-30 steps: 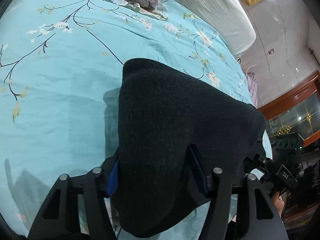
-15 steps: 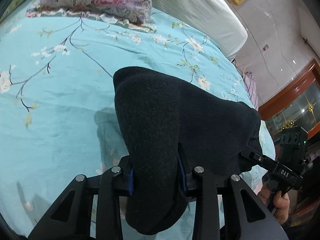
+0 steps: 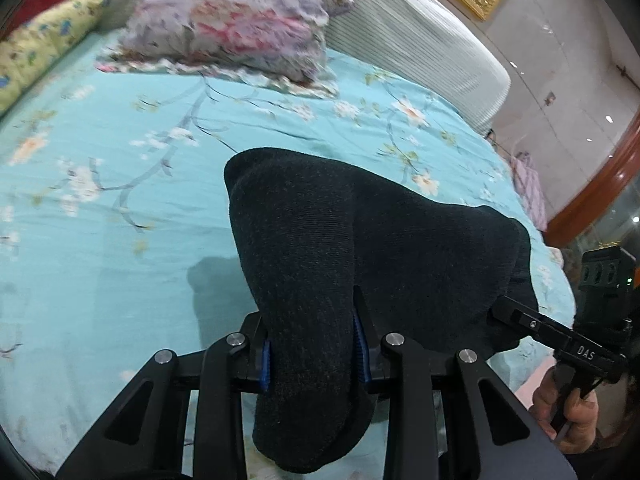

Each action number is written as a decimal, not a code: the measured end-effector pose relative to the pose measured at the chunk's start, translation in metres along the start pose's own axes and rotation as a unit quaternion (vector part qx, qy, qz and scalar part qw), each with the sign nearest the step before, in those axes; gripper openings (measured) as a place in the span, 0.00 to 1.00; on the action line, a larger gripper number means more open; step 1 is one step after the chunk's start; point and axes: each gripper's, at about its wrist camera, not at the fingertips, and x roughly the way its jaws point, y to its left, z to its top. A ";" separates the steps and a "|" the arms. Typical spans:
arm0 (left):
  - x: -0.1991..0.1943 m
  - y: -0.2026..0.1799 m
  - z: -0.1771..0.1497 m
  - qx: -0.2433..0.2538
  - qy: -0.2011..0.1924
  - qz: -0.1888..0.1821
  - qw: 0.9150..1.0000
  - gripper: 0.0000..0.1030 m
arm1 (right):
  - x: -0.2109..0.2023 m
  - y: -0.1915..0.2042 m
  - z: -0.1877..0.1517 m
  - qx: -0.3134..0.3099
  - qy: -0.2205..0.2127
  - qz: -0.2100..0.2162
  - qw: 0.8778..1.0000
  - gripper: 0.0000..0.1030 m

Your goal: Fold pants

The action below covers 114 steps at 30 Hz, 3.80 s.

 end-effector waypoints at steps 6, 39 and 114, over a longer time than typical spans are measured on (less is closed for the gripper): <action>-0.032 0.017 0.002 -0.008 -0.027 0.045 0.999 0.30 | 0.012 0.029 0.008 -0.032 0.003 0.025 0.999 0.51; -0.068 0.083 0.076 -0.017 -0.113 0.138 0.984 0.30 | 0.081 0.117 0.093 -0.137 -0.014 0.054 0.989 0.51; 0.033 0.159 0.087 -0.028 -0.061 0.180 0.981 0.66 | 0.199 0.037 0.123 -0.079 0.044 0.017 0.996 0.74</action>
